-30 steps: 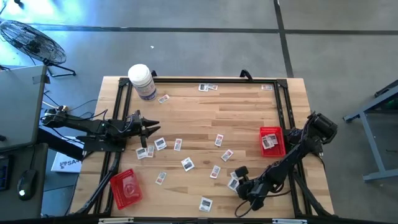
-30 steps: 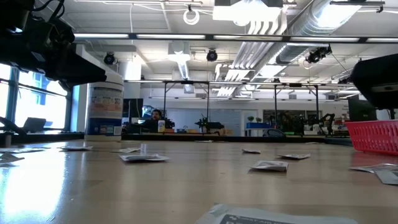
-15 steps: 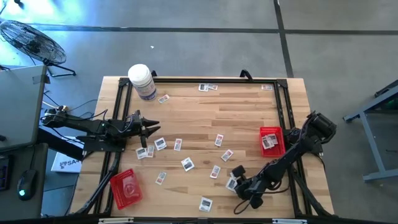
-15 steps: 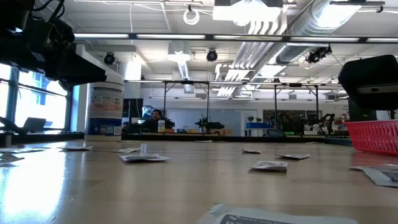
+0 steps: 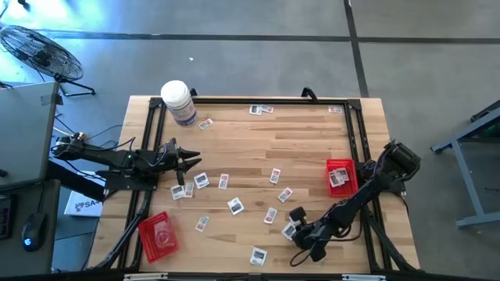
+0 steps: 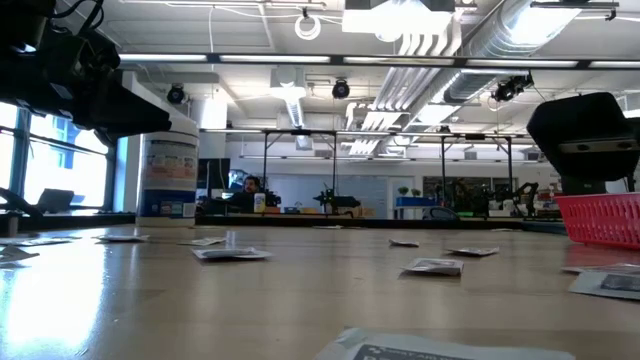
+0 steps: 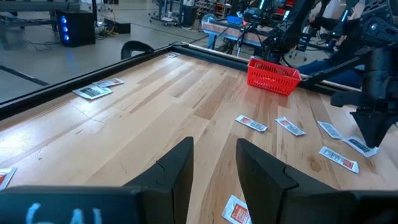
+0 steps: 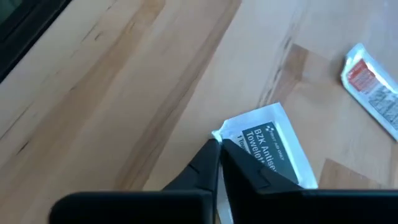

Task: Pick & Place First Aid Supplies
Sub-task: Put the towelette pack into the right red bin

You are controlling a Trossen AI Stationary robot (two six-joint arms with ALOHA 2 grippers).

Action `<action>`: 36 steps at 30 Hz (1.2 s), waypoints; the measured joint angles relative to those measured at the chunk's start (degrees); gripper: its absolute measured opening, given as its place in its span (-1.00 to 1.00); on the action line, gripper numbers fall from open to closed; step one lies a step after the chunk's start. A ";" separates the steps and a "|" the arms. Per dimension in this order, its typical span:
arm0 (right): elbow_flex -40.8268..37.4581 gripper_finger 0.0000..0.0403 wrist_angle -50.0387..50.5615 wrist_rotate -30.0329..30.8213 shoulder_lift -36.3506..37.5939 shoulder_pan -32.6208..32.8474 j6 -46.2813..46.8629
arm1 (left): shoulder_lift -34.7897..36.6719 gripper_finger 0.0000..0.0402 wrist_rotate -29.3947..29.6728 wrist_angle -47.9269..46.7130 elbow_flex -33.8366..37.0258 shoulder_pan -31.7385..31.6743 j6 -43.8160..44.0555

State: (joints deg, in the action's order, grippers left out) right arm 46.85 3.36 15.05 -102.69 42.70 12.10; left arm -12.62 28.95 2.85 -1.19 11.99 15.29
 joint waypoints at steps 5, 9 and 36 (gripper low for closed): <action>-0.11 -0.95 -1.60 2.20 0.10 0.00 4.21 | 0.00 -0.41 0.00 0.00 -0.02 0.01 0.00; 0.72 -0.98 -0.53 3.27 2.40 -0.02 7.48 | 0.00 -0.41 0.00 0.00 0.00 0.02 0.02; -4.36 -0.99 69.33 9.87 37.70 -10.74 77.05 | 0.00 -0.41 0.00 0.00 -0.01 0.00 0.02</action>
State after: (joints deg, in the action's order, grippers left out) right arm 42.49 72.68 24.92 -64.99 31.96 89.14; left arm -12.62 28.95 2.85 -1.20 11.99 15.31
